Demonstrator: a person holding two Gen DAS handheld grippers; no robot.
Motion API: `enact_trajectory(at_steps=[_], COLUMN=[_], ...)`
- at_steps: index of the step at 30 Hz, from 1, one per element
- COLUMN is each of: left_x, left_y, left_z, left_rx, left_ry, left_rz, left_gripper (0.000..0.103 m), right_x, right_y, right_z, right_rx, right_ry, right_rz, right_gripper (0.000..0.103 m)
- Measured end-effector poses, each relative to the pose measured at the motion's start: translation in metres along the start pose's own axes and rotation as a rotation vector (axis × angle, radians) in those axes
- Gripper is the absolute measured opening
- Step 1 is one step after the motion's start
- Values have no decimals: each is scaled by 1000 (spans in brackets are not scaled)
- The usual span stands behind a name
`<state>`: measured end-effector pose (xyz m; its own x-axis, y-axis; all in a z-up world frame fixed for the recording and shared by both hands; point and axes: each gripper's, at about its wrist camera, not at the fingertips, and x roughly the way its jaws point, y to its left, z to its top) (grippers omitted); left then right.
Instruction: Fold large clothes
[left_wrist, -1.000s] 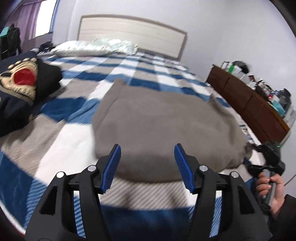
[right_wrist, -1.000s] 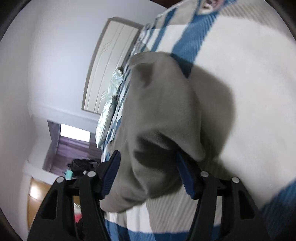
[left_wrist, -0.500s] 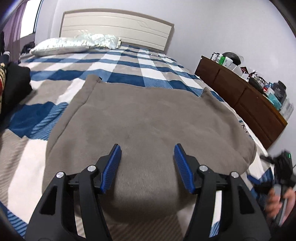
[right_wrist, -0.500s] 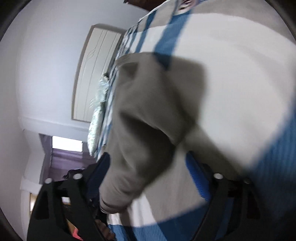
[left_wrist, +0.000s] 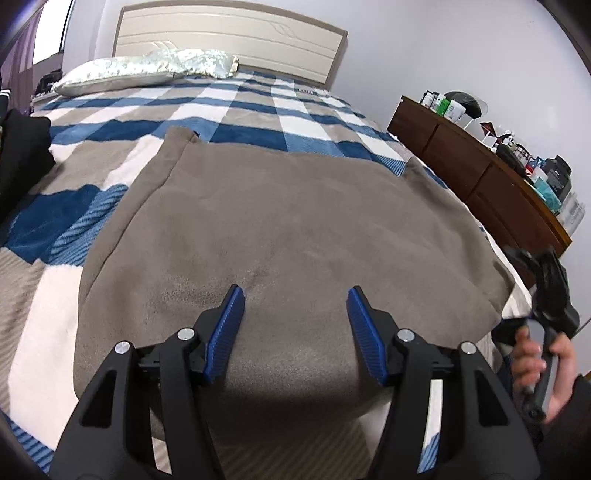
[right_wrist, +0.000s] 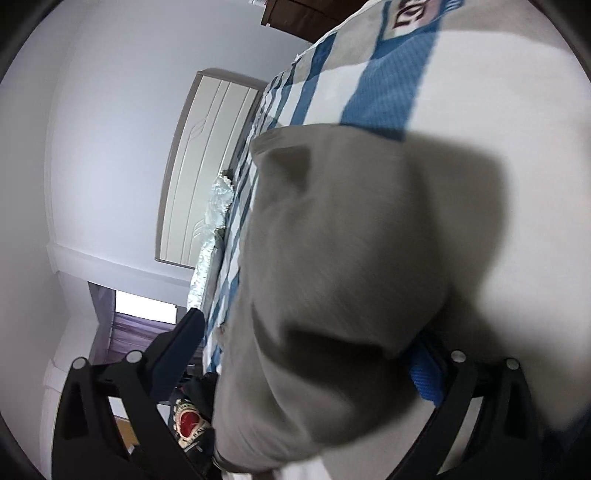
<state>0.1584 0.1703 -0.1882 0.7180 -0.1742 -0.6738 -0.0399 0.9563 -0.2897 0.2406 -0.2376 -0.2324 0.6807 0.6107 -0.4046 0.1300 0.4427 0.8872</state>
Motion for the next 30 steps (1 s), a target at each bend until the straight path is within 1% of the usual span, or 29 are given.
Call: enact_trajectory(at_steps=[2,4,5,6,8,10,11,12,13,15,17,18,20,22,23,25,27,30], left_x=[3,5,6,7,9,10,9,9,8,8,8,8,6,6,6,5,4,3], left_y=[1,2,2,3,6,7,7,8,10,15,19,21,28,33,36,39,40,43], left_z=[0,1,1,1,1,1,0,0,0,0,-2,-3,-5,-6,-6,-8,-10,-10], left_rx=[-1,-8,-10,-12,-24,-28,-29,-33,-41,-65,-83,-90,-121,-142,-151,-163,-170,-192], left_ry=[29,41,48,56,67,73,75,76,79,94,117,126,142,155,161,165,174,189], left_rz=[-1,-5,-8,-10,-16,-19,-21,-21,-22,-27,-32,-31,-45,-57,-62,-68,-69,-79], left_gripper=[59,59,59,59,59,58,58,57,53,47,35,32,21,15,13,11,10,9], right_x=[15,31,37,41,48,49,51,49,51,53,53,54,54,53,52,55,52,65], right_y=[5,16,22,24,33,39,42,44,49,61,81,91,119,143,154,188,206,246], right_z=[3,1,-2,-2,-1,3,7,9,11,13,13,12,6,0,-4,-16,-30,-57], right_rx=[-15,-56,-67,-64,-60,-38,-38,-53,-80,-126,-193,-224,-322,-398,-434,-531,-608,-734], right_ry=[11,42,61,78,86,67,62,57,52,55,56,56,51,53,51,64,86,138], right_rz=[-8,-49,-37,-33,-62,-92,-139,-159,-190,-240,-275,-281,-287,-264,-268,-246,-222,-200], right_gripper=[99,99,99,99,97,79,54,45,43,35,31,30,30,30,30,30,29,28])
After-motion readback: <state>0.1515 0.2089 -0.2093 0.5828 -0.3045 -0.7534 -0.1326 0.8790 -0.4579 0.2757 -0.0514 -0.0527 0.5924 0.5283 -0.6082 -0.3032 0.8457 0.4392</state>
